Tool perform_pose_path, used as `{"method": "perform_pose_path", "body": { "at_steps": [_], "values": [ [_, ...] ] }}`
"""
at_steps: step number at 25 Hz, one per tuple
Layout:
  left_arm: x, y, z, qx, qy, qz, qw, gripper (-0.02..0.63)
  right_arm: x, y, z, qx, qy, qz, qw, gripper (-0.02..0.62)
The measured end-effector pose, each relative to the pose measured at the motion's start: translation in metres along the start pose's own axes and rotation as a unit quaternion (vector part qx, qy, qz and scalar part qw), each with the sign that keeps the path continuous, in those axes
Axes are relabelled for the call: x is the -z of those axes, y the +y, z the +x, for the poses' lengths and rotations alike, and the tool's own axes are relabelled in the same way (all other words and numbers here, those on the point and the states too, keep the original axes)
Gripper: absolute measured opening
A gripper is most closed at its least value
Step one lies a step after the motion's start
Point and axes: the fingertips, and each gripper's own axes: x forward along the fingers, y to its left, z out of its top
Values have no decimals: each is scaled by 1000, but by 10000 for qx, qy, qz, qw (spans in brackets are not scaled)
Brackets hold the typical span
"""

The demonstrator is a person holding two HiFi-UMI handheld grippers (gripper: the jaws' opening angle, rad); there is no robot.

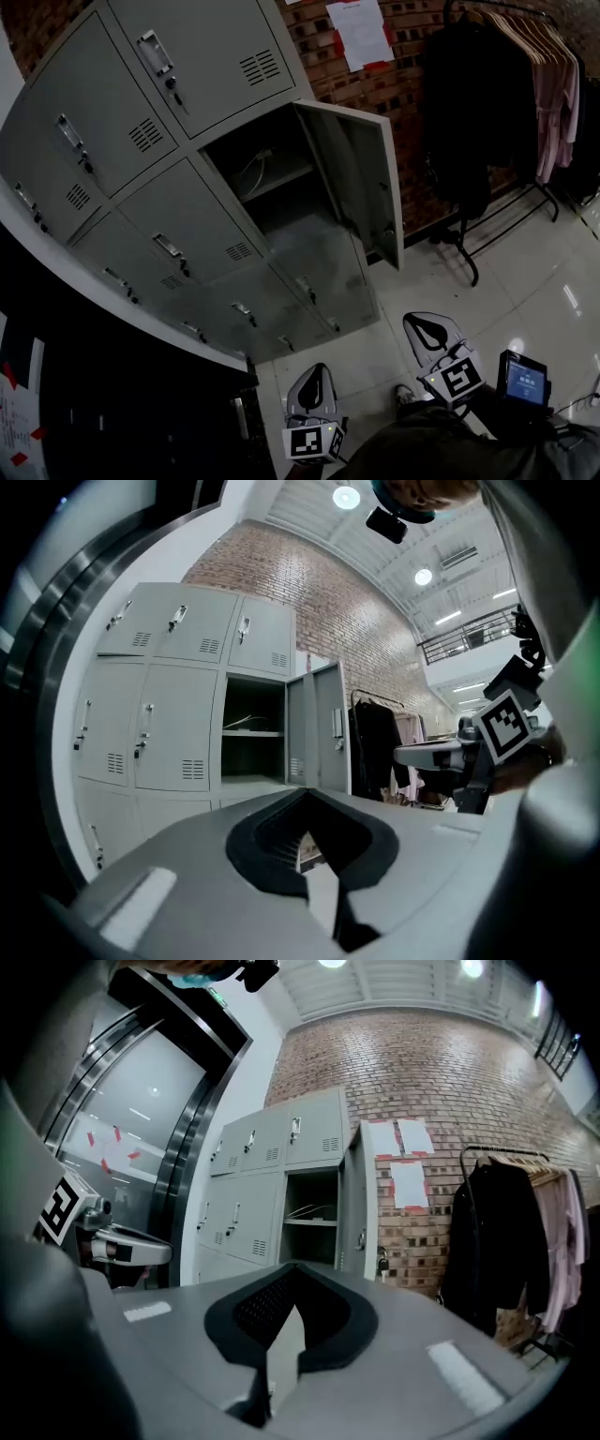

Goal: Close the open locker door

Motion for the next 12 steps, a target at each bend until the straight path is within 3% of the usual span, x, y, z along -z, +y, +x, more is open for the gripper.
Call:
{"method": "perform_pose_path", "body": {
  "at_steps": [6,12],
  "values": [
    [-19,8,84,14,-168,74,9998,2,-16,-67,59,79,-219,-110,9997,8],
    [-29,16,134,65,-277,50,9996,2,-24,-112,93,271,-264,-128,9992,8]
  ]
}}
